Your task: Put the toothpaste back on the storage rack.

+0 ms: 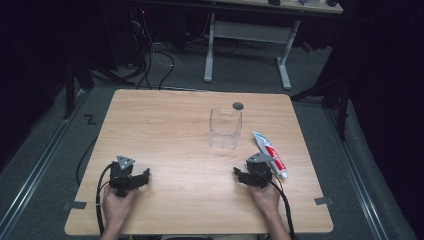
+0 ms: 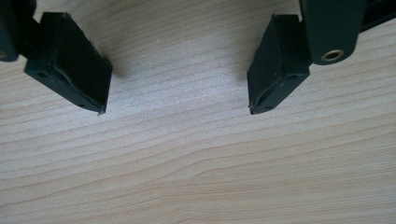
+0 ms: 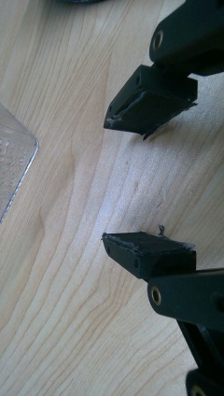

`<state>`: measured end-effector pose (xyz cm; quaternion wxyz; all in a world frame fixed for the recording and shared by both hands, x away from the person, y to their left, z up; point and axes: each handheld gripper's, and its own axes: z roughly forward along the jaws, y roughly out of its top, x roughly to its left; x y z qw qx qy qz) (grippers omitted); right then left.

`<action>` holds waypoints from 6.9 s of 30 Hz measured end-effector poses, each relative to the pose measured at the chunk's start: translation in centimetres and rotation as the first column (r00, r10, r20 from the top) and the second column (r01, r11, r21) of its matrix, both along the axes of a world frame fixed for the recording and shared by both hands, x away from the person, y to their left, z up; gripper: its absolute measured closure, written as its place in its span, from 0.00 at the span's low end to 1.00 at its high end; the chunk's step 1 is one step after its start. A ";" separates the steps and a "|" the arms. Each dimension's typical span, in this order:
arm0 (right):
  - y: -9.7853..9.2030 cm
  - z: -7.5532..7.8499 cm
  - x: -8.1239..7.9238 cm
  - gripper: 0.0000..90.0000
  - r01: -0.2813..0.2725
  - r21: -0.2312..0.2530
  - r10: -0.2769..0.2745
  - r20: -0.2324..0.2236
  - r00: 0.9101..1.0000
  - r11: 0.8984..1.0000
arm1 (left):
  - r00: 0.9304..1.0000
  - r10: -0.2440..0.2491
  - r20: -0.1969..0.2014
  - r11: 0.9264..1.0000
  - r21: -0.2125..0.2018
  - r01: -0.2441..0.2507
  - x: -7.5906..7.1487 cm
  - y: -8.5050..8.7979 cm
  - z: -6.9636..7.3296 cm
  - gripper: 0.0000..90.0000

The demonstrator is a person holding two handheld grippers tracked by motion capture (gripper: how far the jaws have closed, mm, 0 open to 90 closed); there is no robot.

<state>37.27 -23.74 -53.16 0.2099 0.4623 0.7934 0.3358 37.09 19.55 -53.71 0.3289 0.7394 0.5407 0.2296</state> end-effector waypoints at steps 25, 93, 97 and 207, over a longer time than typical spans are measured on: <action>0.0 0.0 0.0 0.43 0.002 0.000 -0.002 -0.001 1.000 1.000 | 1.000 0.000 0.000 1.000 0.000 0.000 0.0 0.0 0.0 0.25; -2.6 3.1 -2.7 0.51 0.061 0.049 -0.065 0.091 0.994 0.997 | 1.000 0.003 0.002 1.000 -0.001 -0.003 0.0 0.0 0.0 0.25; -3.2 3.5 -2.9 0.49 0.062 0.064 -0.069 0.103 0.992 0.996 | 1.000 0.003 0.002 1.000 -0.001 -0.003 0.0 0.0 0.0 0.25; -7.7 2.8 7.2 0.76 0.215 -0.092 -0.230 -0.219 0.948 0.972 | 1.000 -0.001 0.000 1.000 -0.001 0.001 0.0 0.0 0.0 0.24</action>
